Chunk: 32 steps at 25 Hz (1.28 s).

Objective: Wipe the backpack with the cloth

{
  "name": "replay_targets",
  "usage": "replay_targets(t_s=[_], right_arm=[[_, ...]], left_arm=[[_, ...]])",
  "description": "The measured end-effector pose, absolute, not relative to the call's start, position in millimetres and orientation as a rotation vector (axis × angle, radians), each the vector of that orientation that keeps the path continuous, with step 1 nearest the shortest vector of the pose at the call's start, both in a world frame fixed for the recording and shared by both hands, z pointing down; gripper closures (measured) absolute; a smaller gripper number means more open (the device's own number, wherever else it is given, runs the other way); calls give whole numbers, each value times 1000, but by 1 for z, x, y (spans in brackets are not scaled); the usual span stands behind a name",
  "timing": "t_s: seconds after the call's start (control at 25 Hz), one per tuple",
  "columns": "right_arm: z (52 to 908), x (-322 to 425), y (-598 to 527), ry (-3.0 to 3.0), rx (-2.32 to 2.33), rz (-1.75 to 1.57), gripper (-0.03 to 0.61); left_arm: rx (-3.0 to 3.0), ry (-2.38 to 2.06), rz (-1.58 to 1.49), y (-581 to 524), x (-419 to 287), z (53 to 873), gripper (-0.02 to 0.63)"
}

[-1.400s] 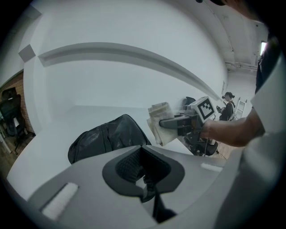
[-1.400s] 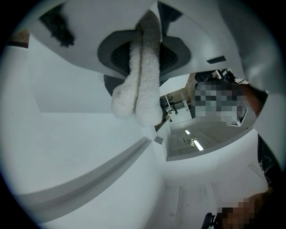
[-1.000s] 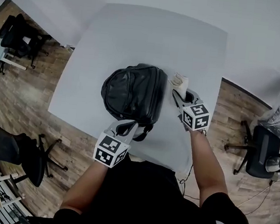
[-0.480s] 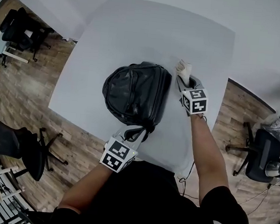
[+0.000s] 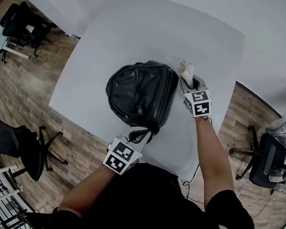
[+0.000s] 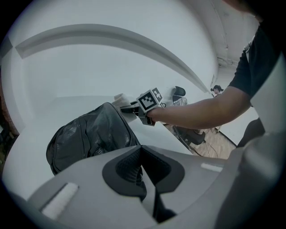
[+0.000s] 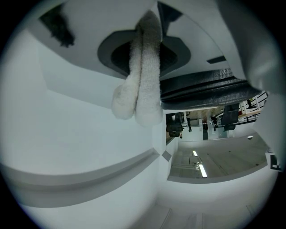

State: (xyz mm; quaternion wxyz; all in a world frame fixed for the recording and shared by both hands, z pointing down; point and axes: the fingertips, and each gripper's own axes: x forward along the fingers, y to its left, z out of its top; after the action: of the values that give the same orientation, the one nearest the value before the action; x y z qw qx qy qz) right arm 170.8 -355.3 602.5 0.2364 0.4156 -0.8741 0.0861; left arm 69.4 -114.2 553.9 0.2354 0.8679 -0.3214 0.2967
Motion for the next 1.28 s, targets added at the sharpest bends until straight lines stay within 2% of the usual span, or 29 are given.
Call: replay_targets(t_s=[1.28], right_arm=[[593, 156, -286, -2426, 1112, 230, 485]], left_arm=[[2343, -907, 816, -86, 59, 559, 607]])
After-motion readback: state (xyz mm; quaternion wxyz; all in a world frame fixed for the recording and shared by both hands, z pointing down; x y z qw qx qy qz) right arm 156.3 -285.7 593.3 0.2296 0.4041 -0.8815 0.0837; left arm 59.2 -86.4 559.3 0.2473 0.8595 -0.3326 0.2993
